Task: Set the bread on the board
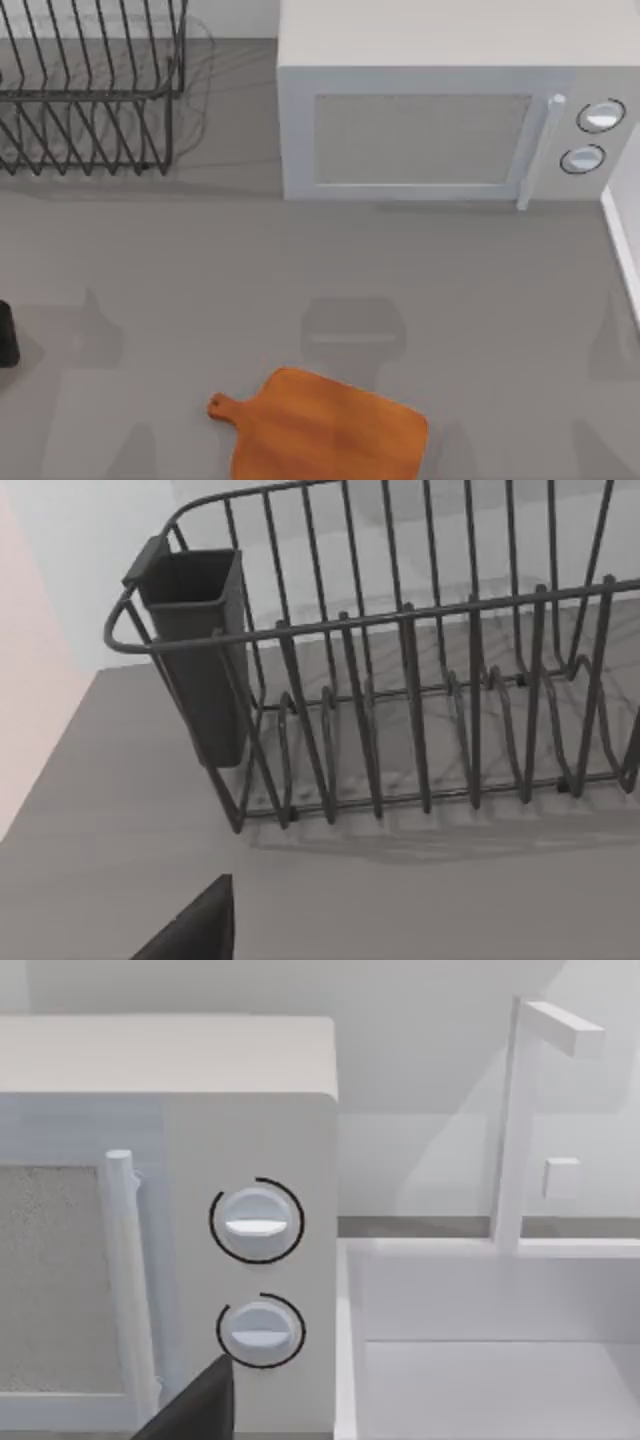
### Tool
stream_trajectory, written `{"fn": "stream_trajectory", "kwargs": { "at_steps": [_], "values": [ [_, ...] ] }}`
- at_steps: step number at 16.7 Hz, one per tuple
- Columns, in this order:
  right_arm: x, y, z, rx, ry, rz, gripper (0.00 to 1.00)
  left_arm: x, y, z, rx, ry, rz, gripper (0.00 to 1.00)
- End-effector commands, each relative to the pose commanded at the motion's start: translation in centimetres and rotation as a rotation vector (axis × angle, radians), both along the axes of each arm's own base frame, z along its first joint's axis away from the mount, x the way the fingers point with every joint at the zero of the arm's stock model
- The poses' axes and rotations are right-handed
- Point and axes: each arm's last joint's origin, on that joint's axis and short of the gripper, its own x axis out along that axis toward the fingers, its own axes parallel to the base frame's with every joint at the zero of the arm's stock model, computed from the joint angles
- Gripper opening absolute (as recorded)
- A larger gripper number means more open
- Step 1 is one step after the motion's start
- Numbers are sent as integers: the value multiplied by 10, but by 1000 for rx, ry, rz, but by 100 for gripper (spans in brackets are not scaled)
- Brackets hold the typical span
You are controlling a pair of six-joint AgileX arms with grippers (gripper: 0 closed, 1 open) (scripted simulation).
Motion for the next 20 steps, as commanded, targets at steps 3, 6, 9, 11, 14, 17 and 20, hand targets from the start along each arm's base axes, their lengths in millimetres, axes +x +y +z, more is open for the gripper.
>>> {"fn": "stream_trajectory", "kwargs": {
  "at_steps": [3,6,9,11,14,17,20],
  "values": [
    [0,0,0,0,0,0,100,19,5,21,130,244,-14,100],
    [0,0,0,0,0,0,100,55,14,28,244,578,-80,100],
    [0,0,0,0,0,0,100,98,26,17,316,917,-202,100],
    [0,0,0,0,0,0,100,124,36,6,342,1099,-298,100],
    [0,0,0,0,0,0,100,156,48,-7,363,1272,-428,100],
    [0,0,0,0,0,0,100,177,58,-12,379,1343,-510,100],
    [0,0,0,0,0,0,100,184,62,-11,388,1353,-534,100]
  ]
}}
